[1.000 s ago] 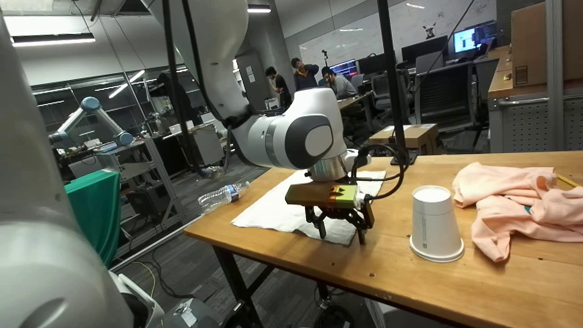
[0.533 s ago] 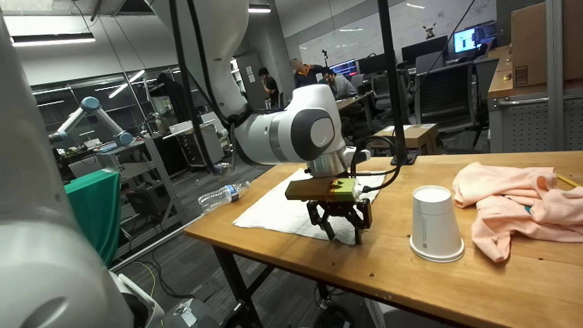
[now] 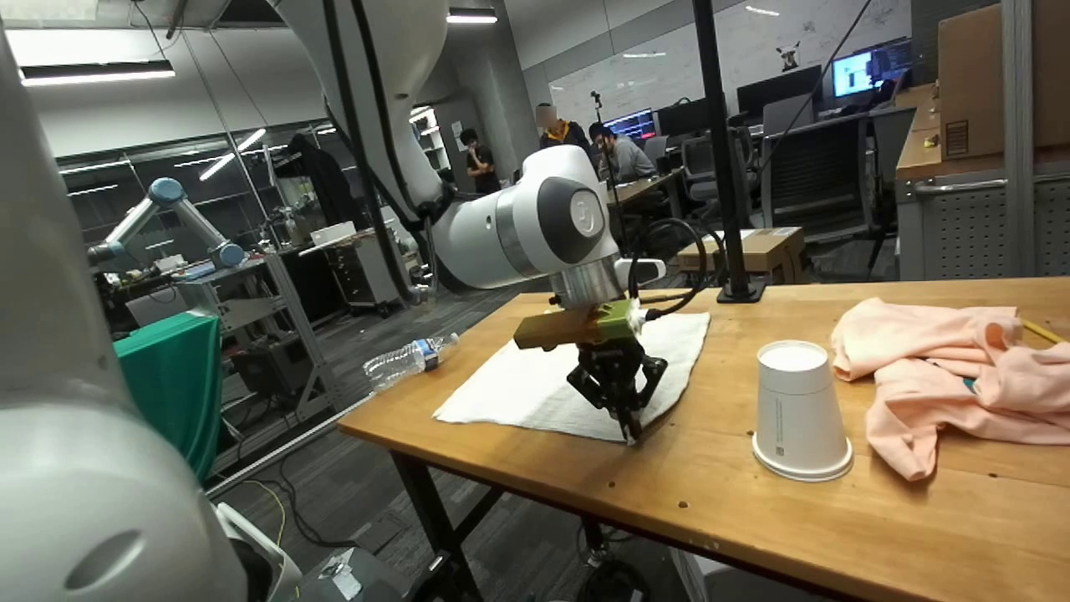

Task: Fold the white towel into a triangle twice

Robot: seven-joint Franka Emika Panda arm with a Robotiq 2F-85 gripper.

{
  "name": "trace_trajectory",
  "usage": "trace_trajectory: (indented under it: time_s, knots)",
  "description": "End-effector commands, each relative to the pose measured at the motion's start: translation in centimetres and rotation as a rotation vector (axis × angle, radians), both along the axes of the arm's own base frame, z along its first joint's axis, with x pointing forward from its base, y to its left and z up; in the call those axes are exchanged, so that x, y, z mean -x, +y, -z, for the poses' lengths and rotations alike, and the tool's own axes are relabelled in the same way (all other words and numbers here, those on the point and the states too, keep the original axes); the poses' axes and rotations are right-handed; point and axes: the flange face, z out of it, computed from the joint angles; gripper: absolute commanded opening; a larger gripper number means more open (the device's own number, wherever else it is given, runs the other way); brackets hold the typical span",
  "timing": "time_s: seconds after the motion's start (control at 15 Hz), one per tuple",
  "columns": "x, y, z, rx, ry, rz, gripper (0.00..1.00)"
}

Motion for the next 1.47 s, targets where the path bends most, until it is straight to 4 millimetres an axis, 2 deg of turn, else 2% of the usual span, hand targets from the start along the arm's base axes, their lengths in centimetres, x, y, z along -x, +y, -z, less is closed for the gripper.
trace_trajectory:
  time_s: [0.0,0.2,0.33,0.53,1.0,1.2,1.4]
  knots:
    - [-2.2,1.0,-3.1,0.125,0.012,-0.014,0.02]
    - [-5.3,3.0,-6.2,0.224,0.021,-0.059,0.03]
    - [-7.6,5.3,-8.1,0.264,0.026,-0.088,0.03]
    - [-10.5,10.0,-10.0,0.273,0.036,-0.123,0.03]
    - [-15.4,20.5,-10.8,0.221,0.017,-0.165,0.03]
    - [-17.0,24.8,-11.4,0.166,-0.02,-0.177,0.03]
    - [-18.0,28.3,-11.9,0.112,-0.05,-0.18,0.03]
